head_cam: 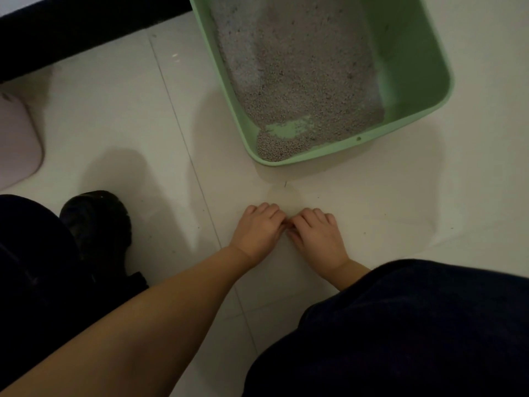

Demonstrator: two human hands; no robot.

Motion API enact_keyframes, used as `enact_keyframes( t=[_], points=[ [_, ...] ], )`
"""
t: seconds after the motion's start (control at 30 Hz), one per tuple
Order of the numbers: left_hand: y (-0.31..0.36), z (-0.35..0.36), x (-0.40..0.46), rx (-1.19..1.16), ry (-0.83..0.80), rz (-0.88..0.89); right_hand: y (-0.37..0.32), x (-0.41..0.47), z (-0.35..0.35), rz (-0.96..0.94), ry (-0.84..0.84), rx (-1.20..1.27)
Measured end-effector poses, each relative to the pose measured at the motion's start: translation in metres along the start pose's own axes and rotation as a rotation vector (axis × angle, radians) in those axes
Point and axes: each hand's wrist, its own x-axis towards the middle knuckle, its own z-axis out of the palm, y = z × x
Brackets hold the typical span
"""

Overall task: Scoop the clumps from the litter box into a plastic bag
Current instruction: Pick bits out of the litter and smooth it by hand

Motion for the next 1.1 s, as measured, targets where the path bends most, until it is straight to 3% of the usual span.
enact_keyframes(
  t=[0.27, 0.4, 0.53, 0.63, 0.73, 0.8, 0.9, 0.97, 1.1],
  points=[
    [0.001, -0.003, -0.002, 0.057, -0.026, 0.010, 0.001, 0.001, 0.003, -0.102, -0.022, -0.124],
    [0.002, -0.016, -0.007, -0.010, 0.094, 0.088, 0.013, -0.002, -0.006, -0.099, -0.038, -0.120],
    [0.012, -0.067, 0.009, -0.193, 0.245, 0.193, 0.023, 0.024, -0.059, -0.041, 0.179, 0.160],
    [0.017, -0.129, 0.043, -0.232, 0.445, 0.241, 0.026, 0.072, -0.128, -0.021, 0.414, 0.247],
    [0.009, -0.170, 0.089, -0.212, 0.521, 0.168, 0.034, 0.128, -0.171, 0.051, 0.445, 0.222],
    [-0.002, -0.179, 0.116, -0.155, 0.427, 0.099, 0.042, 0.158, -0.177, 0.121, 0.214, 0.182],
    [-0.020, -0.178, 0.140, 0.059, -0.019, -0.023, 0.057, 0.178, -0.173, 0.188, -0.369, 0.010],
    [-0.027, -0.178, 0.145, 0.184, -0.252, -0.084, 0.060, 0.178, -0.177, 0.171, -0.458, -0.086],
    [-0.023, -0.198, 0.166, 0.221, -0.358, -0.090, 0.059, 0.181, -0.196, 0.192, -0.431, -0.149]
  ],
)
